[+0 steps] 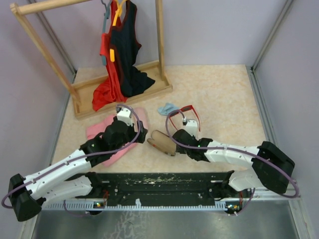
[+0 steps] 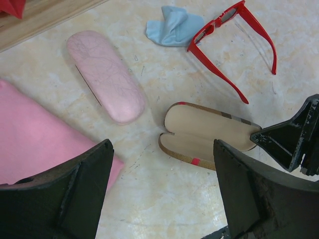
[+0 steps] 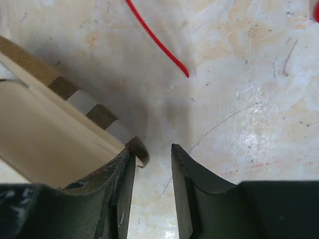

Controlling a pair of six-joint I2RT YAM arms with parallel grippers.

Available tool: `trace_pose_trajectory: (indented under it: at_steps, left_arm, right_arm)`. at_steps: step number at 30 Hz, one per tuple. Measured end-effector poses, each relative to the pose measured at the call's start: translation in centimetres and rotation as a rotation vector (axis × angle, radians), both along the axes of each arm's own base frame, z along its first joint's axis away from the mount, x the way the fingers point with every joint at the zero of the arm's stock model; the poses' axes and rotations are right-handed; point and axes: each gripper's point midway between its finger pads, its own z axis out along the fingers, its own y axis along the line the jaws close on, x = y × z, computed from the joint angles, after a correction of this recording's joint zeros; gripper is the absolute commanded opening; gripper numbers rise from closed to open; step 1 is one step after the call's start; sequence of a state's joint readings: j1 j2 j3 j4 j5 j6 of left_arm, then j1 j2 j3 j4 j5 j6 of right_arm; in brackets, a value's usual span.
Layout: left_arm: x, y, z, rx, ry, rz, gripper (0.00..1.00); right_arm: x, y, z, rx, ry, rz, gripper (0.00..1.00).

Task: Organize the sunglasses
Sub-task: Adjust the sunglasses case at the center of the board.

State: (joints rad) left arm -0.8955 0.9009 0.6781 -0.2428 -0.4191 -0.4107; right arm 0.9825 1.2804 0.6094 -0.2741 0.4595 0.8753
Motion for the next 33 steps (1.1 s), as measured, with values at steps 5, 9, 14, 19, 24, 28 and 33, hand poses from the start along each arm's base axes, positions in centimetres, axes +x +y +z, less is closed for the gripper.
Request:
trace_pose_trajectory:
  at_steps: [5,9,14,19,24,28,33]
  left_arm:
    - [0.0,0.2,-0.1,0.002,-0.001,0.002,0.86]
    - [0.0,0.3,0.0,0.004,-0.004,0.002,0.86]
    - [0.1,0.4,-0.1,0.004,-0.004,0.005,0.86]
    - [0.1,0.5,0.0,0.002,-0.006,0.007,0.85]
    - [0.0,0.5,-0.1,0.002,-0.006,0.007,0.85]
    - [0.0,0.7,-0.3,0.003,-0.005,0.010,0.85]
    - [0.0,0.8,-0.2,0.000,-0.007,0.012,0.85]
  right_arm:
    - [0.4,-0.8,-1.1,-0.048,0.009,-0.019,0.33]
    - [0.5,-0.9,-1.4,-0.060,0.014,-0.019,0.29]
    - [1.0,-0.5,-1.2,-0.057,-0.006,0.000,0.16]
    - [1.6,-0.1,-0.8,-0.058,-0.036,0.035,0.10]
    - [2.1,-0.3,-1.1,-0.084,-0.044,0.054,0.01]
    - [2.3,-0.4,-1.0,-0.099,-0.056,0.075,0.00]
    - [3.1,-0.2,-0.5,-0.109,-0.091,0.103,0.00]
